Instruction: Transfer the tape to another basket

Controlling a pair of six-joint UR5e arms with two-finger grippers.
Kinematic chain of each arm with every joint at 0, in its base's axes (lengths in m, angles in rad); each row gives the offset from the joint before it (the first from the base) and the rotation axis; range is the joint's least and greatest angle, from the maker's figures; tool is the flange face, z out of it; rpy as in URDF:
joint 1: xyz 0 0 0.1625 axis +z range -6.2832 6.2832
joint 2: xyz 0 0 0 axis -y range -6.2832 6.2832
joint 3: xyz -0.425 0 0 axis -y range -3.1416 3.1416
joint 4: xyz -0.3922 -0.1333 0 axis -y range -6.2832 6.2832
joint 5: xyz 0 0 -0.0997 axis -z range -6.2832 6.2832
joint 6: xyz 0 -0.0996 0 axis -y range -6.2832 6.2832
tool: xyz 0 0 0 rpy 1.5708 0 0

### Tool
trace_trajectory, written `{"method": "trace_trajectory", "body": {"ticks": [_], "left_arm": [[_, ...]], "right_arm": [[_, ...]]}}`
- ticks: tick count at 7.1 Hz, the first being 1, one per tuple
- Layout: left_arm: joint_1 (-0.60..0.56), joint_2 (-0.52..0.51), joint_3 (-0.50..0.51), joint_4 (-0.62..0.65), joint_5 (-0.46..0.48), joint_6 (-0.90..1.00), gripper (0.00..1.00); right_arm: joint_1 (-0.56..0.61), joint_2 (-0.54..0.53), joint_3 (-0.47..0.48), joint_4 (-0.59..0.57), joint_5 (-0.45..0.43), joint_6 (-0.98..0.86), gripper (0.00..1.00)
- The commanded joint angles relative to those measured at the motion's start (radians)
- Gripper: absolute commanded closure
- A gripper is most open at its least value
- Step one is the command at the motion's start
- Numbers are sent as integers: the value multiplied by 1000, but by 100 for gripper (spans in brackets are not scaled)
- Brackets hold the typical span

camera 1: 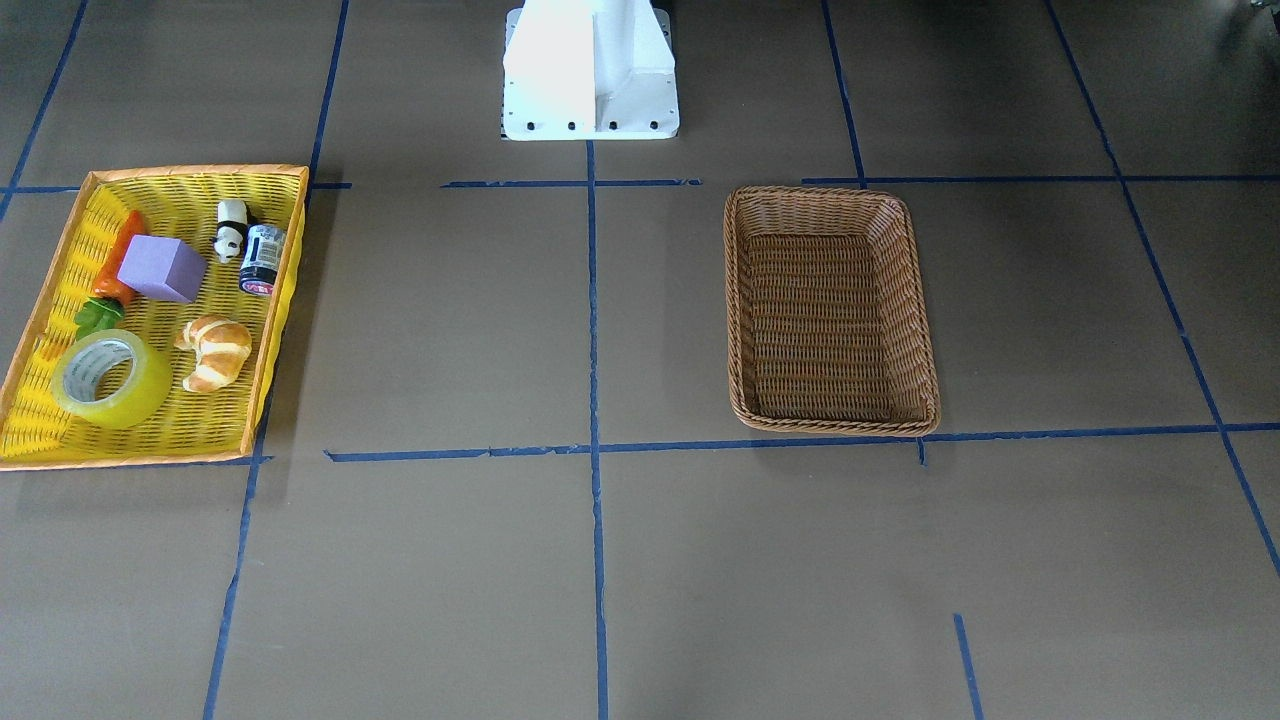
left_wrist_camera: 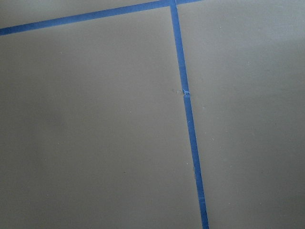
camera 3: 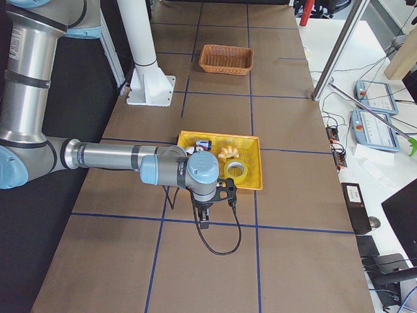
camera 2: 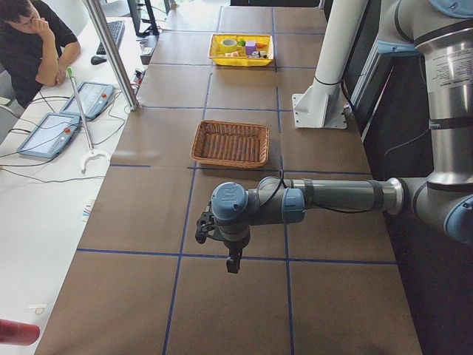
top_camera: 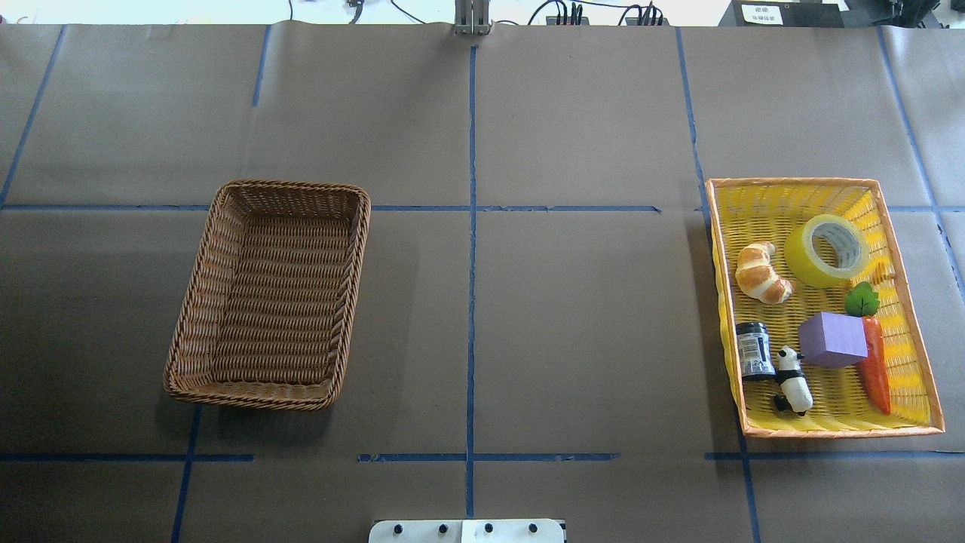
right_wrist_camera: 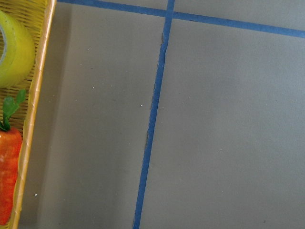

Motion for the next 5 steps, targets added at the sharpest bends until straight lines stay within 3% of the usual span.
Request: {"method": "trace_trajectory", "body": {"ticks": [1,3,5], "left_arm": [[2,-17,4,0,3,-9,0],[2,-17,15,0,-1,-8,0],[2,-17,17,-1,-3,-8,0]], "right_arm": [[0,2,-6,50,1,0,0],[-7,11,-3,106,9,7,0],[-22,98,-3,103,50,8,0]]}}
